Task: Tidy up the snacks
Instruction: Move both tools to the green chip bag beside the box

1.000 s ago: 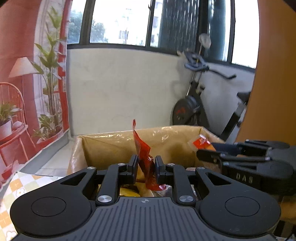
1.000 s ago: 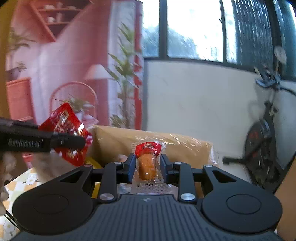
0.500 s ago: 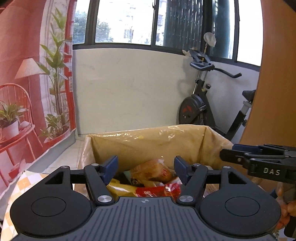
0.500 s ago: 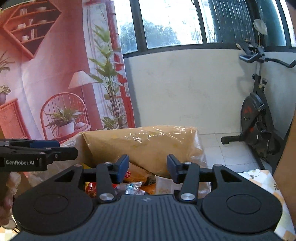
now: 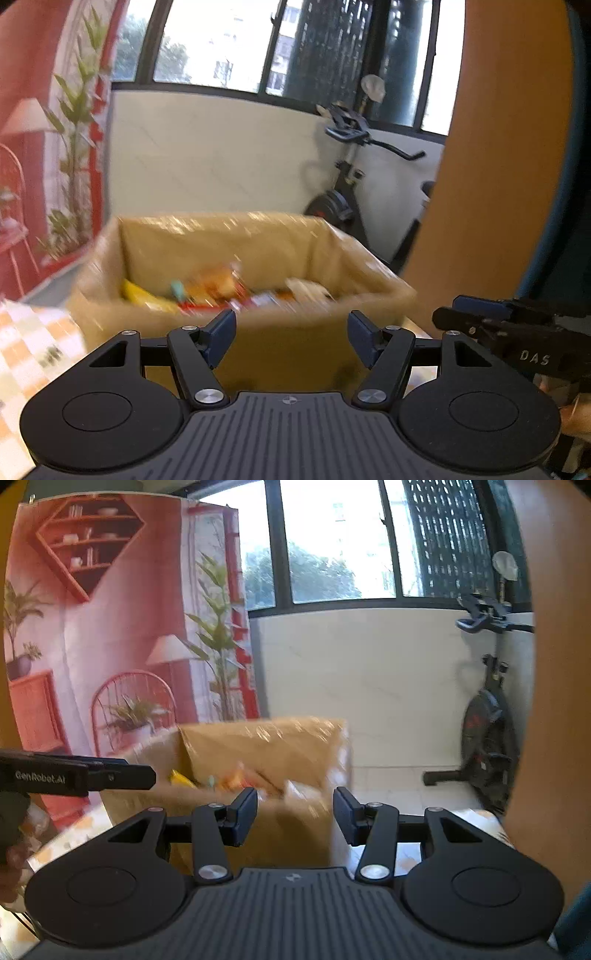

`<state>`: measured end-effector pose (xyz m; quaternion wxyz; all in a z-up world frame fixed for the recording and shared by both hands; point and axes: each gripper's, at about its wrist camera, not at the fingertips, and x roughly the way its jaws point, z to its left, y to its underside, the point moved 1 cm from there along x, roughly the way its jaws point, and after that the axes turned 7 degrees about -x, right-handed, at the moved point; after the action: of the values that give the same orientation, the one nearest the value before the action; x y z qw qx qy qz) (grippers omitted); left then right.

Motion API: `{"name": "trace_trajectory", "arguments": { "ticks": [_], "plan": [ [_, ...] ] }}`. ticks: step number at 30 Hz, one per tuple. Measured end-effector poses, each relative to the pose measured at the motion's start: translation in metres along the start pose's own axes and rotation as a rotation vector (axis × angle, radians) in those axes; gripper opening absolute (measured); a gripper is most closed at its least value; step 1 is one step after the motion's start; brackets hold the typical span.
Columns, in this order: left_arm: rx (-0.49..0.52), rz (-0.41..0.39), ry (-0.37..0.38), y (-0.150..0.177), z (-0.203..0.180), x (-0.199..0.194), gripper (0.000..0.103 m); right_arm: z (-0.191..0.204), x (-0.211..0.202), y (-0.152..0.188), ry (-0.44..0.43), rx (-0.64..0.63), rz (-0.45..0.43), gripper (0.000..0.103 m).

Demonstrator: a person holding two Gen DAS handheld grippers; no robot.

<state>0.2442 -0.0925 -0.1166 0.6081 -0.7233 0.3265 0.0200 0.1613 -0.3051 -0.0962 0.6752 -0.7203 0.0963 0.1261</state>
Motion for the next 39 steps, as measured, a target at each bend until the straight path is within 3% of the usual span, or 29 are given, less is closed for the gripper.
{"name": "trace_trajectory", "arguments": {
  "ticks": [10, 18, 26, 29, 36, 39],
  "plan": [
    [0.021, 0.1, 0.084, 0.043, -0.026, 0.029, 0.069, -0.028, -0.022, 0.075, 0.125, 0.071, 0.166, 0.049],
    [0.03, 0.167, 0.133, 0.059, -0.039, 0.05, 0.069, -0.025, -0.021, 0.124, 0.116, 0.091, 0.285, 0.051],
    [0.016, 0.245, 0.16, 0.086, -0.057, 0.075, 0.069, -0.059, -0.028, 0.112, 0.163, 0.206, 0.178, 0.051],
    [0.0, 0.281, 0.174, 0.099, -0.063, 0.079, 0.069, -0.07, -0.015, 0.105, 0.206, 0.183, 0.16, 0.051],
    [-0.03, 0.337, 0.18, 0.116, -0.064, 0.088, 0.069, -0.088, 0.029, 0.111, 0.212, 0.183, 0.234, 0.051],
    [-0.055, 0.353, 0.17, 0.12, -0.055, 0.091, 0.069, -0.088, 0.025, 0.123, 0.204, 0.222, 0.272, 0.051]
  ]
}}
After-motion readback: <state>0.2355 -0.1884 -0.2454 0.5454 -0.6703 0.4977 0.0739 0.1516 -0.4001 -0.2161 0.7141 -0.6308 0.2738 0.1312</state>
